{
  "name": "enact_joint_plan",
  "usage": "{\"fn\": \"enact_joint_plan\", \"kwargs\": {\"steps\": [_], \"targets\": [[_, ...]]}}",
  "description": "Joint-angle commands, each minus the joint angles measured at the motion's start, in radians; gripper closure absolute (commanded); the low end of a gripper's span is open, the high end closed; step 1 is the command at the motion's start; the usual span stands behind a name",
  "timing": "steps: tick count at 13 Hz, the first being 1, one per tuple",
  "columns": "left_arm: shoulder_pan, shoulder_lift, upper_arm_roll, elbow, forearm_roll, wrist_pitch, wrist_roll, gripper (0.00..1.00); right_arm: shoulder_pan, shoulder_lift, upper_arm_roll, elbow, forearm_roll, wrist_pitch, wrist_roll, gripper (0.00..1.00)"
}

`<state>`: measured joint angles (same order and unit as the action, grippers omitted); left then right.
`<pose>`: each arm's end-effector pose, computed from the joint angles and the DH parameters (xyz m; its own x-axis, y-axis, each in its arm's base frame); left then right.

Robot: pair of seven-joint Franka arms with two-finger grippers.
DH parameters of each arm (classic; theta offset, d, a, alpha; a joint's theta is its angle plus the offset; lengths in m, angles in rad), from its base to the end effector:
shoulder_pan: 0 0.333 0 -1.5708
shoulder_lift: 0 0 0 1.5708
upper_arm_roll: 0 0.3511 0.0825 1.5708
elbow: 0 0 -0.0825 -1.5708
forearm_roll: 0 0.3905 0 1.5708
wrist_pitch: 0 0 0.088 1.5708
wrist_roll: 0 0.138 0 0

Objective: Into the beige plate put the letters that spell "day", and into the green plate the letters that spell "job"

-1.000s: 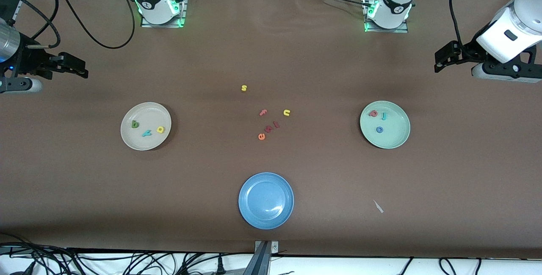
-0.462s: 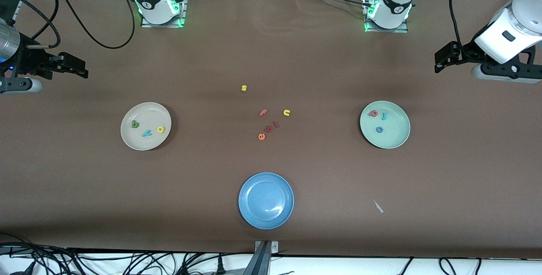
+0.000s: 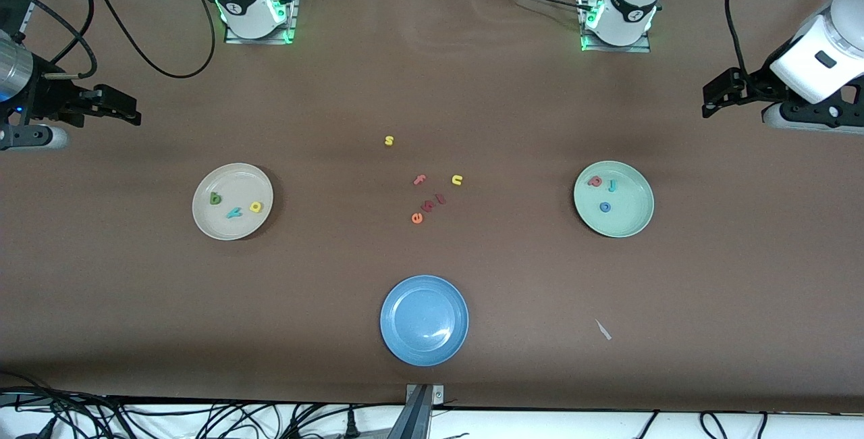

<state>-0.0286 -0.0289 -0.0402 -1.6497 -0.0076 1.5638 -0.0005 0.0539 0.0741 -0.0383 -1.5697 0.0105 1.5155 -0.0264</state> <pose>0.5451 -0.0389 0.6064 0.9960 -0.0681 -0.0570 -0.0679 -0.9977 0.0064 0.5732 0.0112 0.5827 0.9909 0.0422 -0.1276 0.0411 -0.9991 -0.0110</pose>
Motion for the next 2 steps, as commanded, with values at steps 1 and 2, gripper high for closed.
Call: {"fn": "enact_joint_plan", "kwargs": {"steps": [1, 2], "targets": [[-0.019, 0.017, 0.011, 0.028, 0.028, -0.016, 0.019, 0.00, -0.002, 0.001, -0.003, 0.007, 0.008, -0.014, -0.012, 0.00], [-0.019, 0.015, 0.011, 0.028, 0.028, -0.018, 0.016, 0.00, -0.002, 0.001, -0.003, 0.007, 0.008, -0.014, -0.010, 0.00]]}}
